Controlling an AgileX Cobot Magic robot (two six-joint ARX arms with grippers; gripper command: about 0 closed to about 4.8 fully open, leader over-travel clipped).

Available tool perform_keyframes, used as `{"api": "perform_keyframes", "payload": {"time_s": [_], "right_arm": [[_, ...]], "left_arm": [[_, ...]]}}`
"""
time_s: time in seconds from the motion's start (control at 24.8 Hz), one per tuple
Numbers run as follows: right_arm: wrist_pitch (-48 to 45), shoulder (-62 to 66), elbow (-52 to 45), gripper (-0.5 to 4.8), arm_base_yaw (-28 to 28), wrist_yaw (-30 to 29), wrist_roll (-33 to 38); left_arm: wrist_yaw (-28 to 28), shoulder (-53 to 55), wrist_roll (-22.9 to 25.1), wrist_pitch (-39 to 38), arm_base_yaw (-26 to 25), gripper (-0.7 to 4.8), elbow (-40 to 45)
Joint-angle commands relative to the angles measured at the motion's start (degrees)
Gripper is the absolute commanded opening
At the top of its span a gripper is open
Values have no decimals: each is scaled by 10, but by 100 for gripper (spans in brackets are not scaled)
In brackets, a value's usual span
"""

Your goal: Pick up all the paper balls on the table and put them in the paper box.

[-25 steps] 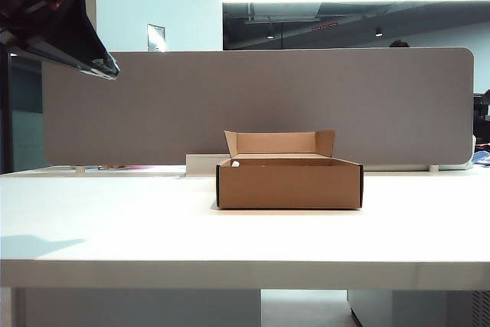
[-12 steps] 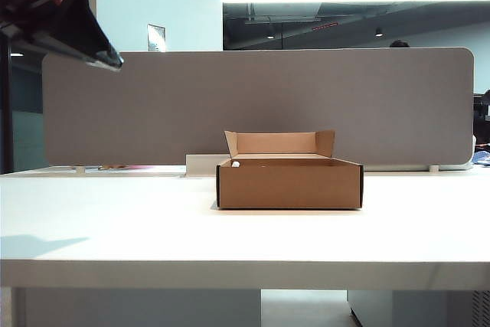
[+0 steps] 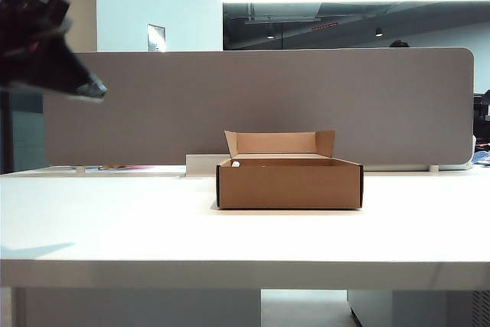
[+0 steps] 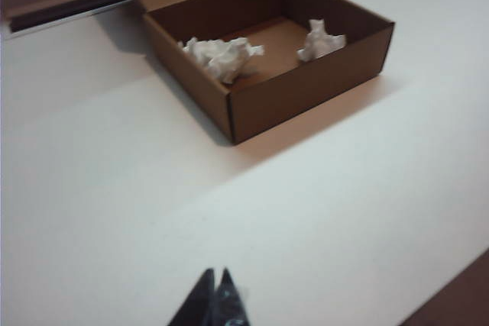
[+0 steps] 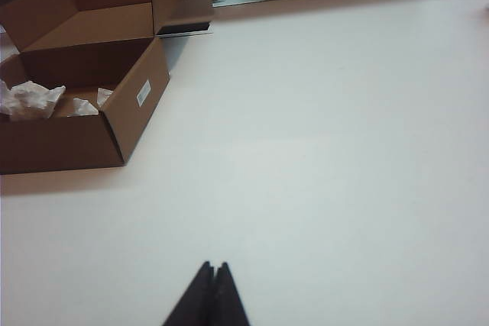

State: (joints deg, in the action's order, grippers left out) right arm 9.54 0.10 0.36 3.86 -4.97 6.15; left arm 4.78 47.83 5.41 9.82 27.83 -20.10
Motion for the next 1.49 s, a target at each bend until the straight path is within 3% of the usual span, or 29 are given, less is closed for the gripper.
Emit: {"api": "perform_keyframes", "payload": {"time_s": [0.04, 0.12, 0.28, 0.65, 0.85, 1.13, 1.49], "right_arm": [[-6, 0, -3, -5, 0, 2, -2], [-6, 0, -3, -5, 0, 2, -2], [-6, 0, -3, -5, 0, 2, -2], [-7, 0, -3, -5, 0, 2, -2], [-7, 0, -3, -5, 0, 2, -2], [-7, 0, -3, -5, 0, 2, -2], [-7, 0, -3, -5, 0, 2, -2]], "left_arm": [[-29, -37, -16, 50, -1, -5, 45], [-64, -79, -8, 64, -3, -5, 75], [-59, -145, 1, 76, -34, -5, 111], [-4, -262, -6, 67, -146, -5, 145], [45, -340, -31, 65, -238, -5, 192], [49, -415, -30, -24, -277, -5, 196], [49, -477, -31, -83, -277, -5, 196]]}}
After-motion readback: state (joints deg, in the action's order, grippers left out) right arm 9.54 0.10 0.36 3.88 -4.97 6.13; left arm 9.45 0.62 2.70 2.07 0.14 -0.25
